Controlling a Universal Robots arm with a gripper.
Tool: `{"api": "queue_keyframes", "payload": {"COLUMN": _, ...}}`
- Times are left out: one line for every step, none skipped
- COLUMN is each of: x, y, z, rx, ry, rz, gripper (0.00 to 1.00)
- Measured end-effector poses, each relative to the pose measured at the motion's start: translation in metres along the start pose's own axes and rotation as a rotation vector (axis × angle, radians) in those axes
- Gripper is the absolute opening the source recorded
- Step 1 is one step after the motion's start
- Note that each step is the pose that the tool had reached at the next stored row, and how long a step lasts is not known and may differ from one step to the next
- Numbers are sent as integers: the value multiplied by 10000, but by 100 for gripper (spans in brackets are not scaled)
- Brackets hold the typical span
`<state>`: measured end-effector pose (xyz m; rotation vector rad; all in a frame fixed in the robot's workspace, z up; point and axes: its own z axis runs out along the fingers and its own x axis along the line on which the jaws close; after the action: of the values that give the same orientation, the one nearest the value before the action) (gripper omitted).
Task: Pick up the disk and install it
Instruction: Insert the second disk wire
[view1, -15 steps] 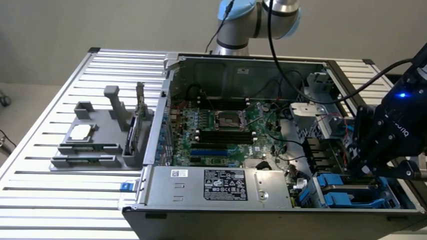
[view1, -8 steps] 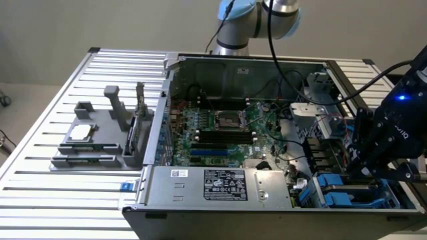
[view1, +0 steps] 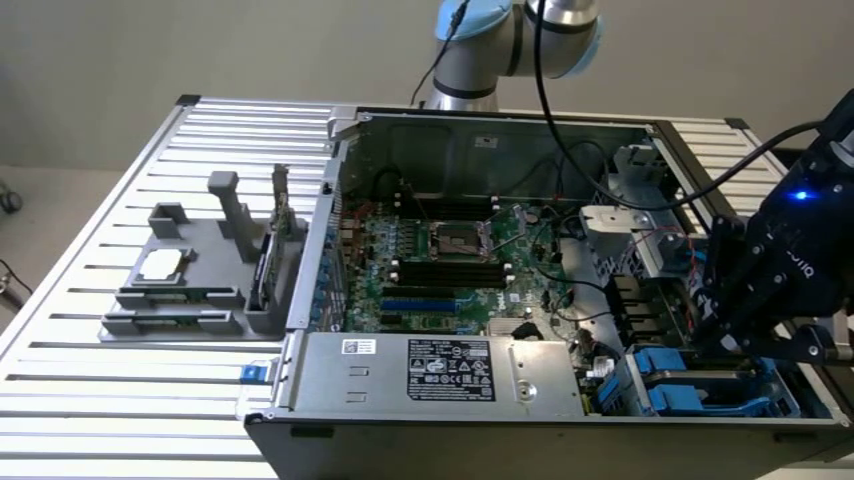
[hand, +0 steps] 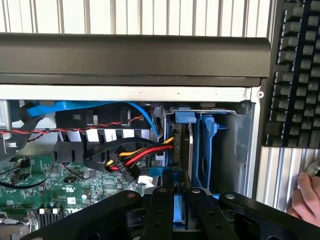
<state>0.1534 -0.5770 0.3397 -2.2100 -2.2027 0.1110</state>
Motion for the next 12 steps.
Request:
{"api": "queue_keyframes", "payload": {"x": 3, "y": 0, "z": 0, "rx": 0, "ry": 4, "rz": 0, "gripper": 16}}
{"api": "queue_keyframes", "payload": {"x": 6, "y": 0, "z": 0, "rx": -1, "ry": 9, "rz": -1, "gripper": 16}}
{"api": "queue_keyframes", "payload": {"x": 10, "y": 0, "z": 0, "rx": -1, "ry": 9, "rz": -1, "gripper": 16}}
{"api": "queue_keyframes", "payload": {"x": 12, "y": -1, "z": -2, "rx": 0, "ry": 5, "rz": -1, "gripper": 16}}
{"api": "queue_keyframes", "payload": {"x": 12, "y": -1, "z": -3, "rx": 0, "ry": 5, "rz": 0, "gripper": 16}}
{"api": "queue_keyframes", "payload": {"x": 12, "y": -1, "z": -3, "rx": 0, "ry": 8, "rz": 0, "gripper": 16}}
{"api": "queue_keyframes", "payload": {"x": 12, "y": -1, "z": -4, "rx": 0, "ry": 14, "rz": 0, "gripper": 16}}
{"api": "queue_keyframes", "payload": {"x": 12, "y": -1, "z": -4, "rx": 0, "ry": 22, "rz": 0, "gripper": 16}}
{"api": "queue_keyframes", "payload": {"x": 12, "y": 0, "z": -4, "rx": 0, "ry": 28, "rz": 0, "gripper": 16}}
{"api": "queue_keyframes", "payload": {"x": 12, "y": 1, "z": -5, "rx": 0, "ry": 33, "rz": -1, "gripper": 16}}
{"api": "queue_keyframes", "payload": {"x": 12, "y": 5, "z": -5, "rx": 0, "ry": 39, "rz": -2, "gripper": 16}}
{"api": "queue_keyframes", "payload": {"x": 11, "y": 13, "z": -5, "rx": 0, "ry": 42, "rz": -2, "gripper": 16}}
